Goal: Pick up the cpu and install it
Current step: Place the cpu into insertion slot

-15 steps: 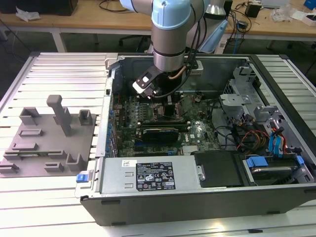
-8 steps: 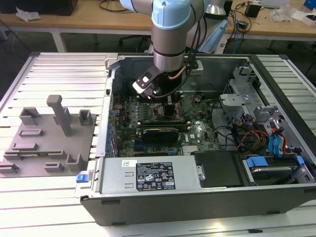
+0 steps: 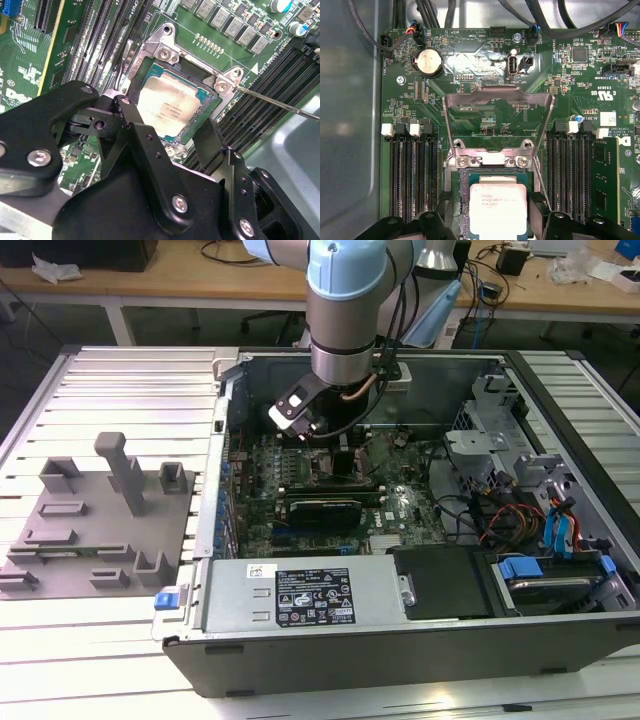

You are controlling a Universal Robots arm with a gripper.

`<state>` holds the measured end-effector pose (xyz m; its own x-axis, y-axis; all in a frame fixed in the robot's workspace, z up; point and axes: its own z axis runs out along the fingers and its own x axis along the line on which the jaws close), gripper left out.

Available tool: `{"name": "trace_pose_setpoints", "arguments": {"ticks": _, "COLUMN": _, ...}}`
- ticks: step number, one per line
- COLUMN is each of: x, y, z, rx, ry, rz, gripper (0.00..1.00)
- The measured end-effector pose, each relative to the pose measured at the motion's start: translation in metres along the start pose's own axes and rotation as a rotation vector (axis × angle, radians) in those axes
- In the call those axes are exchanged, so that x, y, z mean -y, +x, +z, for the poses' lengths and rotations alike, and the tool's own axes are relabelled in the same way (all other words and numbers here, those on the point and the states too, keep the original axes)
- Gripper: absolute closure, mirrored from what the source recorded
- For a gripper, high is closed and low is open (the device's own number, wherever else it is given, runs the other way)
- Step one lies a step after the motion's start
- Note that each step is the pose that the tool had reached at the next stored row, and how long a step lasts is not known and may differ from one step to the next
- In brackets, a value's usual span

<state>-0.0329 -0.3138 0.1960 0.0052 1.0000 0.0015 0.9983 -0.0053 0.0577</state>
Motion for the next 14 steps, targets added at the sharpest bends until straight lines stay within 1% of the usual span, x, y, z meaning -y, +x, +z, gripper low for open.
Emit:
{"name": "trace_pose_setpoints", "arguments": {"ticks": 4, "x": 0.0, "y": 0.0001, "z": 0.0, "rx": -0.0096, "ry": 0.0, "rz": 0.001, "gripper": 0.31}}
{"name": "trace_pose_setpoints", "arguments": {"ticks": 14, "x": -0.0003, "y": 0.0014, "z": 0.0, "rx": -0.0095, "ry": 0.0001, "rz": 0.001, "gripper": 0.31}}
